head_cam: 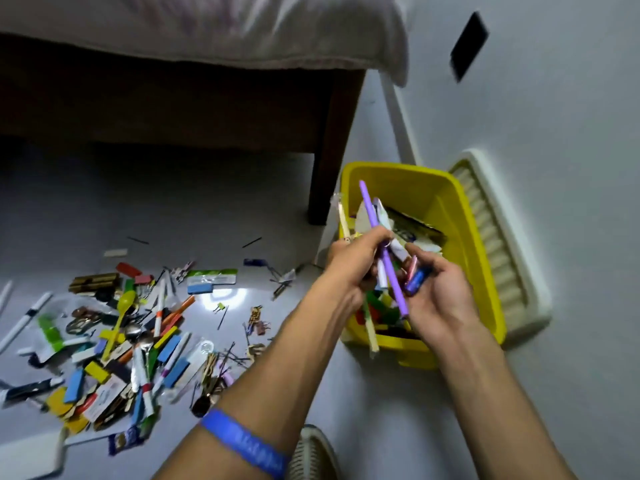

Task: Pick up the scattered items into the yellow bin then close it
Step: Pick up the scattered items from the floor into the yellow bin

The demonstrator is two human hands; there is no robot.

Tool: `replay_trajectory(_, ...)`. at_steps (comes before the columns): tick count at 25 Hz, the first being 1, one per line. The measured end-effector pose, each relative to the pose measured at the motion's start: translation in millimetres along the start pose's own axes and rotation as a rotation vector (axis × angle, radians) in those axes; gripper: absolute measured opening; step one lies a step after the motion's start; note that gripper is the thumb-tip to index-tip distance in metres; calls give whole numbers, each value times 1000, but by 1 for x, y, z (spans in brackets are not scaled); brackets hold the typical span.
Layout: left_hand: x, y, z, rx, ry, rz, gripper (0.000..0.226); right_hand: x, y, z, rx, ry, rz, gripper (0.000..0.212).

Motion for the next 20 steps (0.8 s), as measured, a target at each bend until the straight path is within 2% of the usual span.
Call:
replay_trajectory(1,-1,16,10,-18,-10,9,21,-11,-6,4,39,-30,-63,22)
replay_trajectory(4,-19,24,29,-49,-13,267,57,-25,-21,18,107,-138,-267,22)
replay_trajectory(6,-28,2,33,37,70,355,49,-15,-22,24,84,-179,-269,27)
replay_trajectory(8,-32,-26,28,81,161,255,33,9,-11,27,11,-177,-270,36)
replay_trajectory(10,-33,-45,20,80,207,130,19,35,7,24,-103,-174,-313,37)
replay_trajectory(12,-36,-78,14,153,225,101,18,72,32,16,-230,-167,-428,34)
replay_trajectory(15,-51,-141,5,310,181,201,24,127,57,5,-322,-149,-614,33)
replay_trajectory(18,-76,-199,2,399,90,269,23,172,56,19,-292,-85,-785,34)
replay_trajectory(20,-93,-229,6,429,22,284,27,192,51,46,-248,-125,-1044,35)
Point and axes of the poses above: each hand's wrist, its own z-axis towards the middle knuckle, its own y-axis out of the palm, x = y × z, the point moved 7 cm from there along z, towards the middle knuckle, and after that the axes turned 10 degrees about z, right-handed, at the moved point
